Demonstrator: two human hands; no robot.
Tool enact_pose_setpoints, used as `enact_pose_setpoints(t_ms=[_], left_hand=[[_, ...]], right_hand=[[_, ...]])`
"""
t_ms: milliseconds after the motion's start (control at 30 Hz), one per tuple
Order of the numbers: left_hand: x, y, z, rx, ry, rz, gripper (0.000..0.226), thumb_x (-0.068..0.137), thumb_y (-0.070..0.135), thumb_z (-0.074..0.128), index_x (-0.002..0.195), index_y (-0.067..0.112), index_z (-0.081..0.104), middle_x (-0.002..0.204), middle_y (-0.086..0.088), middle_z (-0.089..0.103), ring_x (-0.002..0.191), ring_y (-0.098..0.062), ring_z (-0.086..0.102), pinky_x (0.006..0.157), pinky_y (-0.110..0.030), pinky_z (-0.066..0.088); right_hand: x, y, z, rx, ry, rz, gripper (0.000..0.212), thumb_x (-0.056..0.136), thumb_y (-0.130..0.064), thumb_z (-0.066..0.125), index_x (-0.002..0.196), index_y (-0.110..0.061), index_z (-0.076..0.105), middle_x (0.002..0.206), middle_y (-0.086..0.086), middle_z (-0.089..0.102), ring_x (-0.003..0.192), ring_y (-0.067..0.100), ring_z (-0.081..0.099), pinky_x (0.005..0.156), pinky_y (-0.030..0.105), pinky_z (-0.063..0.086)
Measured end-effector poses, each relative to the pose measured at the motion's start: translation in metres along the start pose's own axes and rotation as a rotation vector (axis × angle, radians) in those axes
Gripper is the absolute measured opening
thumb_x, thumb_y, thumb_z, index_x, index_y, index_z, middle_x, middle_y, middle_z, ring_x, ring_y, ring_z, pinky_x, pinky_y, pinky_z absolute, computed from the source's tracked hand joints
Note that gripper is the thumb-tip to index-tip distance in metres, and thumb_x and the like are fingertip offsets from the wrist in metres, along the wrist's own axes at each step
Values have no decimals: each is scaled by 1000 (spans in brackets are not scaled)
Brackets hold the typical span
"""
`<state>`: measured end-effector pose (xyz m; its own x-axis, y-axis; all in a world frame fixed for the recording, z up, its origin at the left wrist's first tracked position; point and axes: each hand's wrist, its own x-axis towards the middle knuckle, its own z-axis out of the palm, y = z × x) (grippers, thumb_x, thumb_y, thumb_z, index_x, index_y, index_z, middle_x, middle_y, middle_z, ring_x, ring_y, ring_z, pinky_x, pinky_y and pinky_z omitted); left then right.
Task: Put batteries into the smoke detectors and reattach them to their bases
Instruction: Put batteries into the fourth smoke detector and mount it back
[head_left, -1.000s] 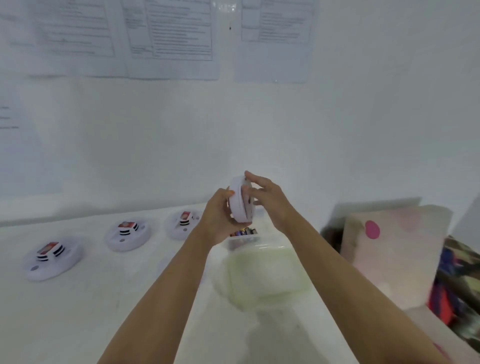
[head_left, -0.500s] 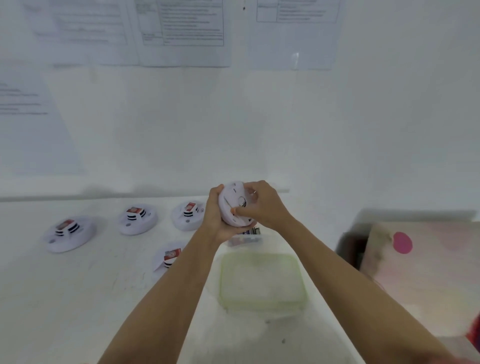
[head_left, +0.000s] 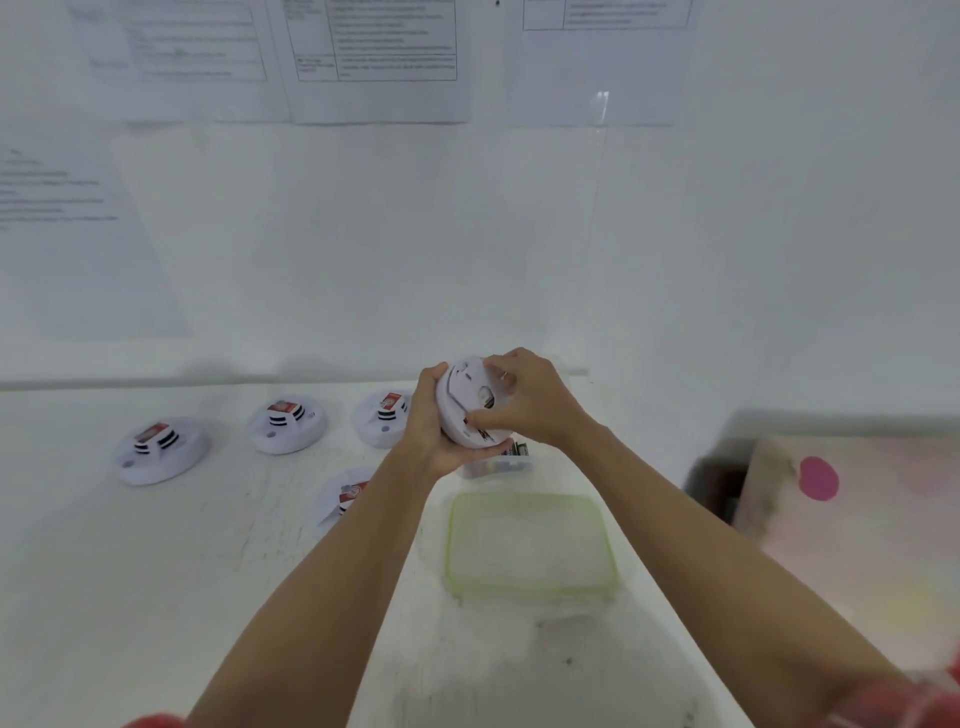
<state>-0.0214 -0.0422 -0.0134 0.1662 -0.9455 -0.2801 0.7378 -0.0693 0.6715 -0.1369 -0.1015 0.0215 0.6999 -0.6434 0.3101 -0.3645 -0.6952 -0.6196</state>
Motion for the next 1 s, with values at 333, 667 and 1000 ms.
enact_pose_setpoints(t_ms=[333, 667, 1000], left_hand=[[-35, 4, -15, -65, -55, 89, 53, 86, 55, 31, 105, 16, 60, 109, -15, 61, 96, -34, 61, 84, -47, 48], [-84, -8, -26, -130, -48, 111, 48, 86, 51, 34, 102, 14, 60, 98, -15, 67, 96, -34, 54, 59, -55, 53], [-89, -9, -32, -161, -25, 142, 47, 87, 50, 34, 106, 16, 59, 107, -14, 60, 99, -34, 53, 80, -51, 48]], right_hand=[[-34, -13, -27, 187, -306, 103, 46, 70, -9, 76, 115, -7, 65, 100, -3, 67, 73, 8, 59, 75, 26, 51], [-86, -19, 13, -240, -503, 228, 44, 71, -20, 75, 111, -9, 62, 106, 7, 58, 94, 21, 52, 79, 28, 42], [-87, -15, 20, -207, -395, 262, 52, 79, -17, 71, 127, -5, 55, 129, 10, 54, 109, 20, 53, 93, 25, 40]])
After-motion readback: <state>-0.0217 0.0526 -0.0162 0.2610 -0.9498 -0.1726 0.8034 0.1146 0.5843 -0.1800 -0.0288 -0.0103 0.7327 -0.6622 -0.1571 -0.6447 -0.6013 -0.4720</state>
